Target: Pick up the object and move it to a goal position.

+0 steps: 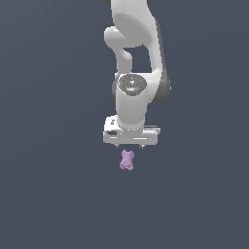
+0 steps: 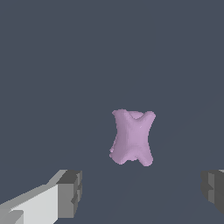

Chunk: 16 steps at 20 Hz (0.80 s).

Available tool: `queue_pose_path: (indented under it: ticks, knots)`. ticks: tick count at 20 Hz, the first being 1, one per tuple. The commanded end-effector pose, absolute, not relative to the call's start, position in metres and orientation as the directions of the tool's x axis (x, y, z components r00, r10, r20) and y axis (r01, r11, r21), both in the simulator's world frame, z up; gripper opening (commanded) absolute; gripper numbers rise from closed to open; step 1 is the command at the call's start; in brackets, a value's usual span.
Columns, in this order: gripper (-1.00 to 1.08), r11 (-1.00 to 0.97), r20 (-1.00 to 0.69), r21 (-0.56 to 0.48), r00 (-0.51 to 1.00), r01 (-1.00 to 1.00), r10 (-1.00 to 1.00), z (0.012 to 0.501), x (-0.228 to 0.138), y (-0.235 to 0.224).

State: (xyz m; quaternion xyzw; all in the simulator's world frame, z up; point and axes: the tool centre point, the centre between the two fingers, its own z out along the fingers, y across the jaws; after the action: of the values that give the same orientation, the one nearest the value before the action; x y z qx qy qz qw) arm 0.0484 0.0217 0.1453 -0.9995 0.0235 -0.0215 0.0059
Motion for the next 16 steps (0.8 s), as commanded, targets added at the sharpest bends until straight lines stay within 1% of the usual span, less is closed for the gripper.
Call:
queue_pose_path:
  ticks: [1,8,16]
  knots:
    - [1.00,-0.997,0.029,-0.009,0.997,-0.071,-0.071,0.131,0.054,0.019]
    - [1.00,-0.994,0.005,-0.002,0.994,-0.112,-0.112,0.105,0.063,0.013]
    - [1.00,-0.993,0.000,0.000,0.993,-0.119,-0.119,0.098,0.064,0.012]
